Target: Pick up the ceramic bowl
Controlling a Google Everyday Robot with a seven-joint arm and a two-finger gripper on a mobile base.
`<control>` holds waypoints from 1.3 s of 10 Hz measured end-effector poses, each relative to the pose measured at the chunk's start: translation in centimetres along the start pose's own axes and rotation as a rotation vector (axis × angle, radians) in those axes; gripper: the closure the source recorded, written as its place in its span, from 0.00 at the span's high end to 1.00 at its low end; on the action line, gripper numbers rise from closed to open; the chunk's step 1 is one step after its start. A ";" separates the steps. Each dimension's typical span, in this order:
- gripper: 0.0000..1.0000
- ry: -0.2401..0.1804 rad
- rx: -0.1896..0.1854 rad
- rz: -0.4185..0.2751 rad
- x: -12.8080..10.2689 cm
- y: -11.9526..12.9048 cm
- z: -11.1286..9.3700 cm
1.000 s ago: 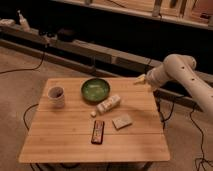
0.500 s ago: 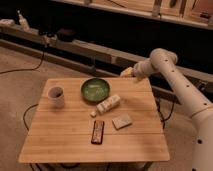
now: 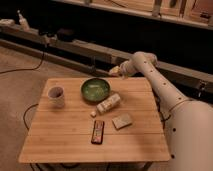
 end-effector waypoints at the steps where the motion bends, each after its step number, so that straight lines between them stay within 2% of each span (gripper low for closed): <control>1: 0.65 0.008 0.001 0.002 0.1 -0.1 0.4; 5: 0.65 0.005 0.000 0.001 0.0 0.0 0.4; 6: 0.65 -0.009 0.006 0.001 -0.7 -0.1 0.9; 9: 0.65 -0.077 0.022 0.001 -4.0 -0.5 4.2; 13: 0.65 -0.120 -0.021 -0.007 -5.9 -0.1 7.7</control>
